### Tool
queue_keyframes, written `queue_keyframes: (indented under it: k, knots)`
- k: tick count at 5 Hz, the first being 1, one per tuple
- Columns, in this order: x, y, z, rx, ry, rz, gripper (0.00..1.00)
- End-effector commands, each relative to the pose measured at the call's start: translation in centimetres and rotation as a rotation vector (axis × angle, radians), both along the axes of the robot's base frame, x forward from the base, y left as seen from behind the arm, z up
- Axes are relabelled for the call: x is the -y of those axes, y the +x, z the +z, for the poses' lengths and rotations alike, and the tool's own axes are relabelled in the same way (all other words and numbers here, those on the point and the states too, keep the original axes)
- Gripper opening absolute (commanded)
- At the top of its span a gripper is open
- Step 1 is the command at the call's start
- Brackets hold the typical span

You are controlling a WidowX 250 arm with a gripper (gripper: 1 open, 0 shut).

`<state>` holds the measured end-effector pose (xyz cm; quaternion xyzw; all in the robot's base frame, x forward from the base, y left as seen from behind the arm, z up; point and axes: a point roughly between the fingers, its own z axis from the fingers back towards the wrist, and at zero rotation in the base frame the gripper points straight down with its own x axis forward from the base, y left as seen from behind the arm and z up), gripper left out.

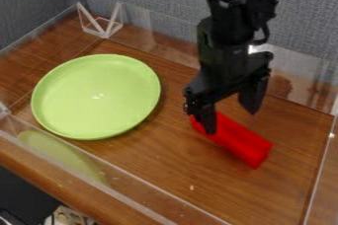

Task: Put the red object on the green plate

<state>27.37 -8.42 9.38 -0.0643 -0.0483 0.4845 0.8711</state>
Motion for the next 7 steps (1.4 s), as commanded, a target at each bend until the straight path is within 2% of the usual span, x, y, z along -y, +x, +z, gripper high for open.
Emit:
queue_keyframes:
  k: [1,3,4,5,6,7]
  knots:
    - [0.3,0.3,1.3,0.058,-0.010,0.021,1.00]
    - [1.0,0.1,1.4,0.069,0.002,-0.003,1.00]
    - [0.6,0.1,1.4,0.078,0.016,-0.028,1.00]
    - [0.2,0.3,1.4,0.080,0.021,-0.043,1.00]
    - [-0.3,0.6,1.5,0.079,0.021,-0.043,1.00]
    - [-0.5,0.9,1.4,0.075,0.015,-0.002,1.00]
